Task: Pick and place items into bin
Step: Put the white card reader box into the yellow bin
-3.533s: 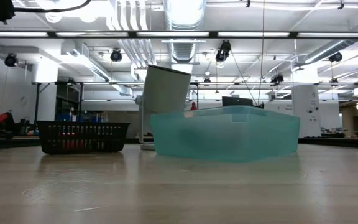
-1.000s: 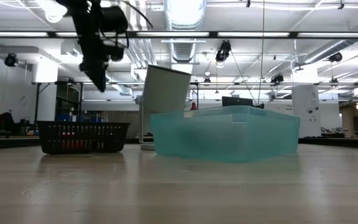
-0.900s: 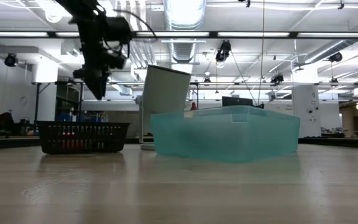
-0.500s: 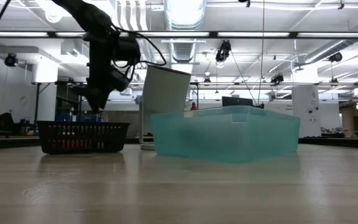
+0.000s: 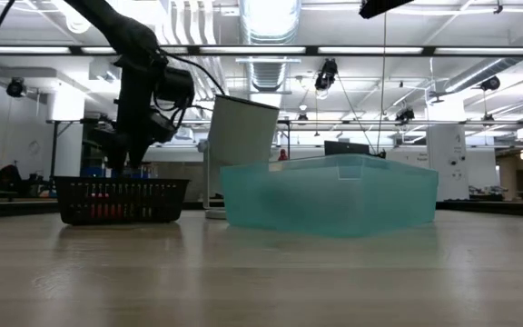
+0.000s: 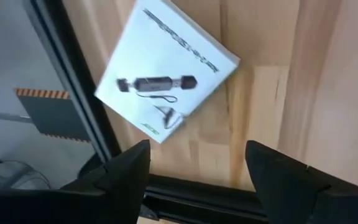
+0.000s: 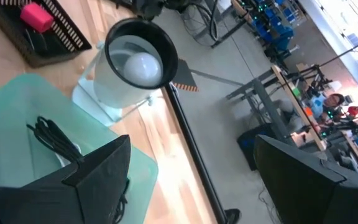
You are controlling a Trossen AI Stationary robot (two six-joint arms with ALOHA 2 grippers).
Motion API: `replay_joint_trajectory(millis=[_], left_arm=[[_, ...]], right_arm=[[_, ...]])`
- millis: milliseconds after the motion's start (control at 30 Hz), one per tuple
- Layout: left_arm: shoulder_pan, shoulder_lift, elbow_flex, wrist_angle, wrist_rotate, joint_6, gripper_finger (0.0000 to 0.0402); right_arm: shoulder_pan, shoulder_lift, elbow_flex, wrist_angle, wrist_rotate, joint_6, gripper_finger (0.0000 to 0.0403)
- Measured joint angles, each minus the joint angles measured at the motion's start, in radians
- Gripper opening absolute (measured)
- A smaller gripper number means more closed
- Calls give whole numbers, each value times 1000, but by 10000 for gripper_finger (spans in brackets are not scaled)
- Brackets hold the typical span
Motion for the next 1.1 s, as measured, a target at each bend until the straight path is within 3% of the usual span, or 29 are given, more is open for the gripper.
replay_joint_trajectory(millis=[233,533,867,1100], left_arm=[[13,0,-59,14,11,46,247],[20,0,-147,168,26,163,247],[77,4,-148,216,23,157,247],[106,78,-139,235,-5,155,247]], right_arm=[[0,0,0,-61,-3,62,324],[0,0,0,-102,-2,97,324],[0,0,0,-112,-2,102,324],[0,0,-1,-117,-2,102,324]])
